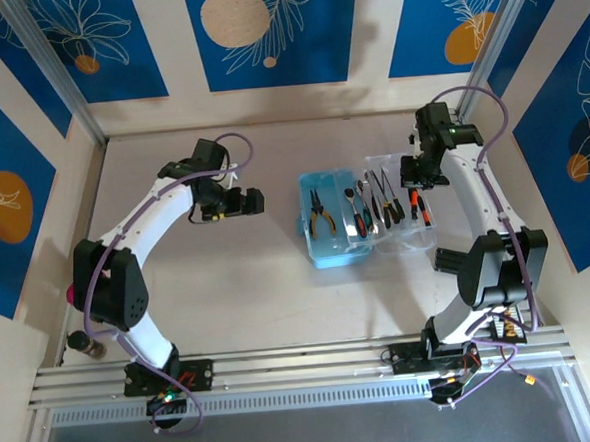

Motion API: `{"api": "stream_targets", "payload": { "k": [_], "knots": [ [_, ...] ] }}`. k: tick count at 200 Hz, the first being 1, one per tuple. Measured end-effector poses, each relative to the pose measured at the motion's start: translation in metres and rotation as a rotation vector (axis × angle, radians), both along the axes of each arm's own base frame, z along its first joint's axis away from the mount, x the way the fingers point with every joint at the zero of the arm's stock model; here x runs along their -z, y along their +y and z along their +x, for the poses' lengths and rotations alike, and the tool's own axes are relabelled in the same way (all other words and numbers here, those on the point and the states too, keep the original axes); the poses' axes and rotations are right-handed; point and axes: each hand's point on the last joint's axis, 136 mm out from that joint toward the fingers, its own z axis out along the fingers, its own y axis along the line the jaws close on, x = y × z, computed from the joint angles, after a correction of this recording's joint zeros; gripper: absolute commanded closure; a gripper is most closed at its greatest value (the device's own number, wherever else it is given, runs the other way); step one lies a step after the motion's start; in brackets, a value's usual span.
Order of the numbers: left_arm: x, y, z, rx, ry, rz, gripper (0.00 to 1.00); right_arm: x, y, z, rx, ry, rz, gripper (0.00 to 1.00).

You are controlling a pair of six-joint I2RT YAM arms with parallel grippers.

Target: Pack the tool kit

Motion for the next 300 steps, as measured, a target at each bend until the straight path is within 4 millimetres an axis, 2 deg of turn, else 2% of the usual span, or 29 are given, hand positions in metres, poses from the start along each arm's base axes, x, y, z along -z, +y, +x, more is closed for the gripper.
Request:
{"api": "stream_targets", "payload": {
  "k": [62,131,147,188,241,258,279,300],
  "knots": [
    [0.0,-0.002,0.0,0.004,0.001,-0.01,0.0,0.017,0.006,0.007,-0.047,0.046,-0.034,1.0],
    [0.002,-0.005,-0.001,0.012,0.006,-0.028,0.0,0.032,0.009,0.01,-0.057,0.084,-0.04,0.93],
    [0.005,-0.005,-0.003,0.013,0.015,-0.026,0.0,0.033,0.009,0.011,-0.06,0.084,-0.041,0.89],
    [0.008,-0.005,-0.005,0.015,0.024,-0.029,0.0,0.032,0.009,0.013,-0.069,0.076,-0.047,0.72],
    [0.009,-0.006,-0.007,0.019,0.033,-0.038,0.0,0.032,0.009,0.013,-0.073,0.076,-0.047,0.66],
    [0.009,-0.007,-0.007,0.02,0.032,-0.041,0.0,0.03,0.01,0.012,-0.068,0.073,-0.045,0.53],
    [0.009,-0.007,-0.007,0.022,0.032,-0.044,0.0,0.021,0.011,0.006,-0.055,0.049,-0.028,0.2],
    [0.008,-0.008,-0.006,0.023,0.027,-0.046,0.0,0.001,0.012,-0.015,-0.03,-0.001,-0.003,0.0]
  ]
}}
